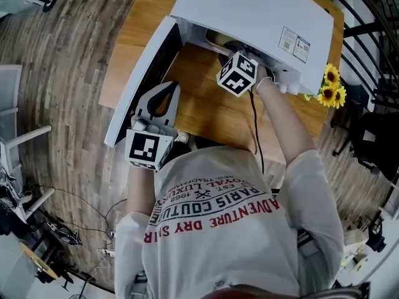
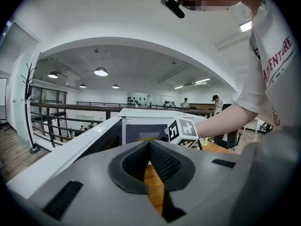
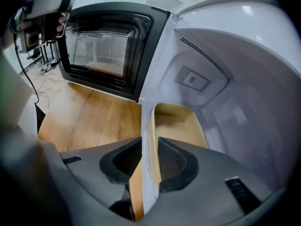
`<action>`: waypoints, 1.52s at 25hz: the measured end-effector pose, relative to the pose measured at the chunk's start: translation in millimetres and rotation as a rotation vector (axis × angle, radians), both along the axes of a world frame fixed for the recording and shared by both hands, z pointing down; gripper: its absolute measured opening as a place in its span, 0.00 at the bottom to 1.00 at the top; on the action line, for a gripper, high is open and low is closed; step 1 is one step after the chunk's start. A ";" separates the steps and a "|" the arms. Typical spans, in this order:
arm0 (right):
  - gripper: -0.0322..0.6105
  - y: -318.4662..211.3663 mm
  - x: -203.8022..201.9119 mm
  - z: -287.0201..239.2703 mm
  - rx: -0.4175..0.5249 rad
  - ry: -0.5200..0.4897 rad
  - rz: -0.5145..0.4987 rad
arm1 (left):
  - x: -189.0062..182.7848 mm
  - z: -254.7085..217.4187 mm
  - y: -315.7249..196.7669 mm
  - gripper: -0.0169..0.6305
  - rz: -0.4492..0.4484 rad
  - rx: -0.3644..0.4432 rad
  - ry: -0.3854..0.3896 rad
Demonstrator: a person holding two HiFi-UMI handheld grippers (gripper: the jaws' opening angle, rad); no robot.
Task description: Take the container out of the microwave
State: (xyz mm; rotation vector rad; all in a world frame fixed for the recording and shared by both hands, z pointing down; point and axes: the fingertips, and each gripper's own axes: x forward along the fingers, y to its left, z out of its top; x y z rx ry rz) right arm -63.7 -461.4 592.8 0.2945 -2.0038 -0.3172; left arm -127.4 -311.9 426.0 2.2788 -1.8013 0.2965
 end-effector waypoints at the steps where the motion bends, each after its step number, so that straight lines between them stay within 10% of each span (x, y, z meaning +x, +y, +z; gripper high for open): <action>1: 0.20 -1.4 -1.2 0.3 0.011 0.001 -0.006 | -1.2 0.0 0.2 0.05 -0.006 0.001 0.000; 20: 0.11 60.5 12.6 -44.8 0.017 -0.080 -0.018 | 4.9 -23.1 25.6 0.05 0.062 0.037 -0.007; 38: 0.11 173.3 56.0 -130.1 0.030 -0.445 0.383 | 22.5 -49.9 71.4 0.05 0.344 0.118 -0.003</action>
